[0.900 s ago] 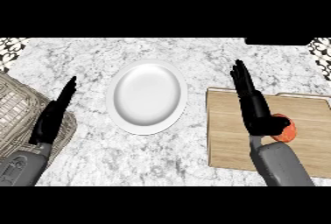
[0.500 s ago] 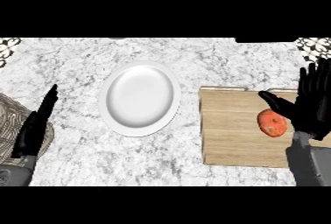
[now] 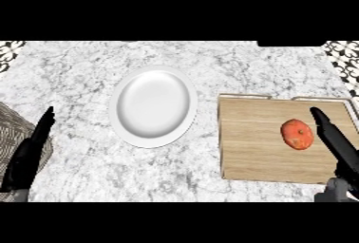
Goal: Pick the squash from the tray and place it in the plate
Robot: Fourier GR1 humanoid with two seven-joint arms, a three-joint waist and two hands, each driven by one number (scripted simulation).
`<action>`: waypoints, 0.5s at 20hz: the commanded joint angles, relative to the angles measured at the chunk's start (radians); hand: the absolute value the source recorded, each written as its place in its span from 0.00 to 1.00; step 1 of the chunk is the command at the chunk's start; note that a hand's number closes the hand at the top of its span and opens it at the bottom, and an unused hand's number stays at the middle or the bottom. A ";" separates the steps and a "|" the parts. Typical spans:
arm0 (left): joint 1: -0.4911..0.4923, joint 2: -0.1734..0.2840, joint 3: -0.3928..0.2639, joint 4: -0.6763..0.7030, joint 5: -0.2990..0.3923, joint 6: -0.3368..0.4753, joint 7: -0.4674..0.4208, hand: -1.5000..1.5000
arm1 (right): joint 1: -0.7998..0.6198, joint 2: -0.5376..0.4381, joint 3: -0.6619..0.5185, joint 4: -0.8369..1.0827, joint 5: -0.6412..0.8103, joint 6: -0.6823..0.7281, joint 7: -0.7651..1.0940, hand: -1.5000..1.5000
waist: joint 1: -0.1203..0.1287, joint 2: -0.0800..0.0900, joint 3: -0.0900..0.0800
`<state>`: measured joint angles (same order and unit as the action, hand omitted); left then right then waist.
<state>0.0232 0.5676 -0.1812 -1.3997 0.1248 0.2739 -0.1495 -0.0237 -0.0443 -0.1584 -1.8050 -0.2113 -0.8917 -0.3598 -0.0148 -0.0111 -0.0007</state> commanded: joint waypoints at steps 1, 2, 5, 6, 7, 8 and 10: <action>0.086 0.033 0.027 -0.078 -0.006 -0.008 0.002 0.50 | 0.208 0.042 0.152 -0.212 0.094 -0.065 0.057 0.00 | 0.011 0.004 0.000; 0.043 -0.018 0.005 -0.057 -0.015 0.013 0.010 0.50 | 0.259 -0.008 0.185 -0.273 0.111 -0.040 0.163 0.00 | 0.002 0.005 -0.001; 0.080 -0.015 0.000 -0.049 -0.031 0.008 -0.039 0.50 | 0.293 -0.162 0.207 -0.234 0.192 -0.027 0.336 0.00 | 0.011 0.009 -0.003; 0.075 -0.013 -0.001 -0.093 -0.023 0.014 -0.007 0.50 | 0.330 -0.188 0.240 -0.213 0.213 -0.007 0.377 0.00 | 0.017 0.008 -0.004; 0.054 -0.025 0.001 -0.055 -0.031 0.022 -0.010 0.50 | 0.379 -0.200 0.272 -0.238 0.244 -0.011 0.414 0.00 | 0.006 0.011 -0.005; 0.034 0.000 0.011 -0.067 -0.022 -0.001 0.013 0.50 | 0.386 -0.265 0.252 -0.229 0.238 0.029 0.481 0.00 | 0.008 0.013 -0.005; 0.033 -0.045 -0.017 -0.032 -0.046 0.022 -0.006 0.50 | 0.415 -0.334 0.260 -0.237 0.265 0.064 0.581 0.00 | 0.008 0.017 -0.005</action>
<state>0.0709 0.5463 -0.1861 -1.4597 0.0951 0.2892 -0.1491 0.3136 -0.2619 0.0628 -2.0239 -0.0047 -0.8722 0.0484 -0.0066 -0.0009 -0.0044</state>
